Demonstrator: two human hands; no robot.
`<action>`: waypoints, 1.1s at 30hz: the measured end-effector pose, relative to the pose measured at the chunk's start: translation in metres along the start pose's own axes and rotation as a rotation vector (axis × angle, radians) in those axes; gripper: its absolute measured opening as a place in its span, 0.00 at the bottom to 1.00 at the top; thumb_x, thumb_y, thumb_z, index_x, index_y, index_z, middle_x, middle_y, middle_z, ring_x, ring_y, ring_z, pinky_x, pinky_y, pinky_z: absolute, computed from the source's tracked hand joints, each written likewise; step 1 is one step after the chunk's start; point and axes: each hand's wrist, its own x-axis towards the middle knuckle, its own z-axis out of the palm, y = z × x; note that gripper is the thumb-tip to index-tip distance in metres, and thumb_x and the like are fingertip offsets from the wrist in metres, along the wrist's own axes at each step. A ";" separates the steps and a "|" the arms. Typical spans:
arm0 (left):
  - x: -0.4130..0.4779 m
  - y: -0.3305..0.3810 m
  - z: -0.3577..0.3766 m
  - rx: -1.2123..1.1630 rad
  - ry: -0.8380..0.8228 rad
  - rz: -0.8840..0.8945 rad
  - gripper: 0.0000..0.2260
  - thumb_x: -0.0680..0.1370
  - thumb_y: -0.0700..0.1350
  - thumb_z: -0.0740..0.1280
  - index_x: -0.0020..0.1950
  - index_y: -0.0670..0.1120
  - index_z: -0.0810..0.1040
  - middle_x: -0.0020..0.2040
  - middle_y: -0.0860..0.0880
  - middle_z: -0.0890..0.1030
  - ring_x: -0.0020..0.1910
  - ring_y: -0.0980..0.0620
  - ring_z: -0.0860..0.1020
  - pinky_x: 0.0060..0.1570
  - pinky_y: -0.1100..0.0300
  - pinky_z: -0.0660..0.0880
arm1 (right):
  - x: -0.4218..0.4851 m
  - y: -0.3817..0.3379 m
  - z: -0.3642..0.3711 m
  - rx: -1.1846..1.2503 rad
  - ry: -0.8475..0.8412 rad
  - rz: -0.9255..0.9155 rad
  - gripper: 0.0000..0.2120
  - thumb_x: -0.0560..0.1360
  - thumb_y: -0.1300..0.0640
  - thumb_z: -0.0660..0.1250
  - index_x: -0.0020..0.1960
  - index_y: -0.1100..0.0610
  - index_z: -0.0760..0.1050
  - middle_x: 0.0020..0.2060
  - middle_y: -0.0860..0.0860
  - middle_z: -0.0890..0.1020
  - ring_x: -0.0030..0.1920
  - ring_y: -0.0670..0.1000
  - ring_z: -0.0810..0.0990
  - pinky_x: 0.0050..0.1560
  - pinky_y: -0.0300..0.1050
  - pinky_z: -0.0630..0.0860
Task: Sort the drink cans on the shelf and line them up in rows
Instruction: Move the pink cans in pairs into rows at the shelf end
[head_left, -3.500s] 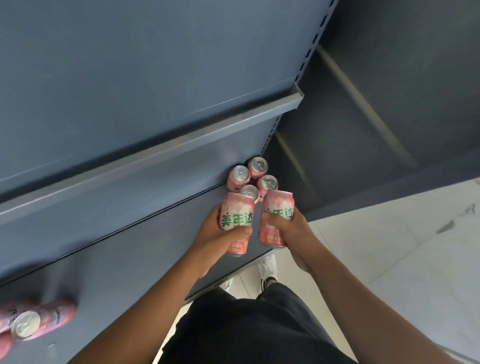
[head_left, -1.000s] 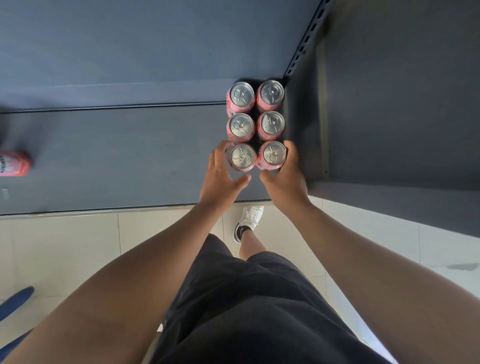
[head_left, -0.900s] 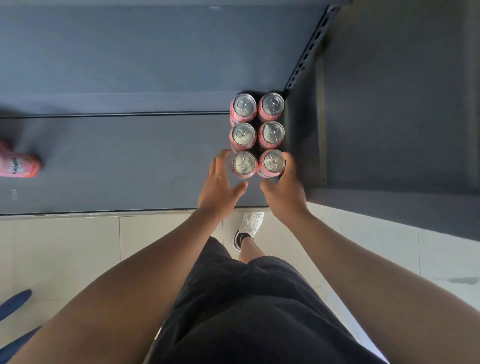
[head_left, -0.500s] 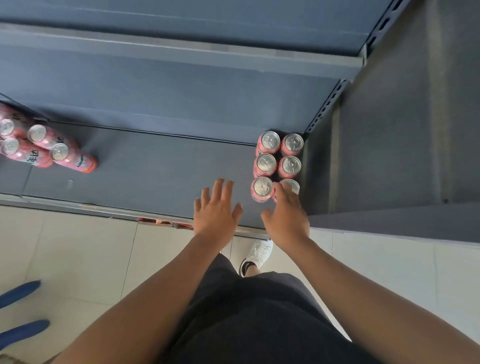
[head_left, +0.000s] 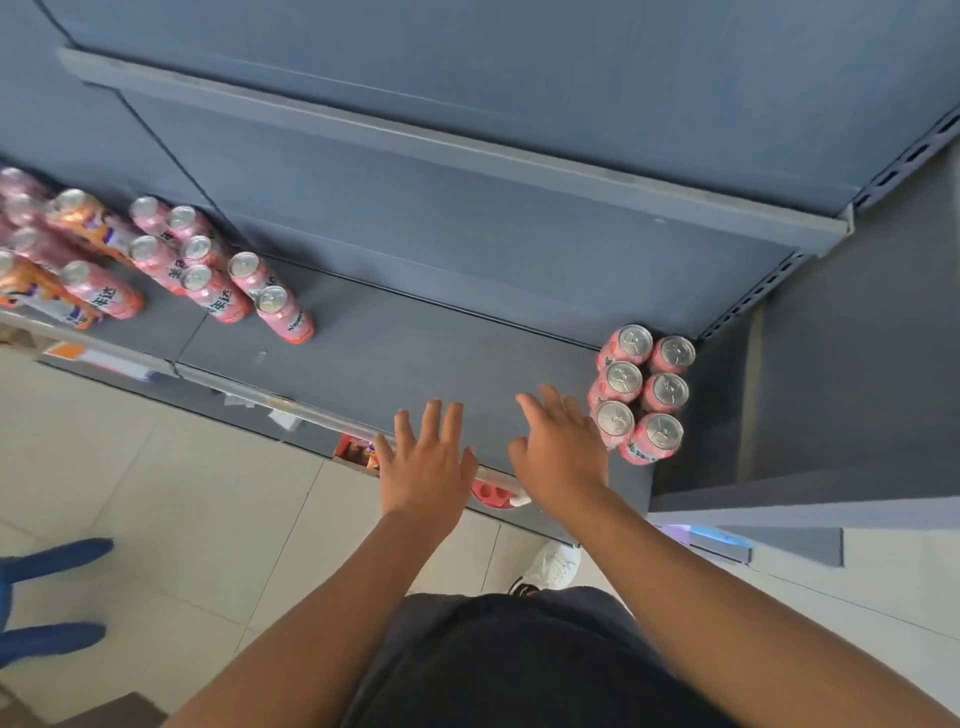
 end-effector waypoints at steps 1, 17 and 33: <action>-0.004 -0.012 0.001 0.004 -0.002 -0.007 0.25 0.83 0.58 0.50 0.78 0.53 0.46 0.80 0.50 0.52 0.78 0.40 0.53 0.73 0.39 0.59 | -0.001 -0.013 0.003 -0.007 0.002 -0.005 0.25 0.77 0.54 0.58 0.74 0.52 0.62 0.74 0.52 0.64 0.70 0.57 0.64 0.65 0.52 0.65; -0.099 -0.248 0.012 -0.201 0.083 -0.343 0.25 0.83 0.60 0.46 0.79 0.53 0.48 0.79 0.51 0.55 0.78 0.39 0.54 0.73 0.42 0.56 | -0.033 -0.261 0.057 -0.152 0.003 -0.288 0.24 0.79 0.49 0.58 0.74 0.51 0.62 0.76 0.54 0.63 0.71 0.57 0.66 0.64 0.51 0.65; -0.020 -0.326 -0.007 -0.207 0.024 -0.524 0.24 0.83 0.60 0.47 0.77 0.52 0.50 0.79 0.49 0.55 0.77 0.39 0.55 0.72 0.41 0.58 | 0.085 -0.349 0.059 -0.099 0.002 -0.470 0.19 0.79 0.48 0.59 0.68 0.52 0.68 0.64 0.51 0.73 0.61 0.56 0.72 0.55 0.51 0.68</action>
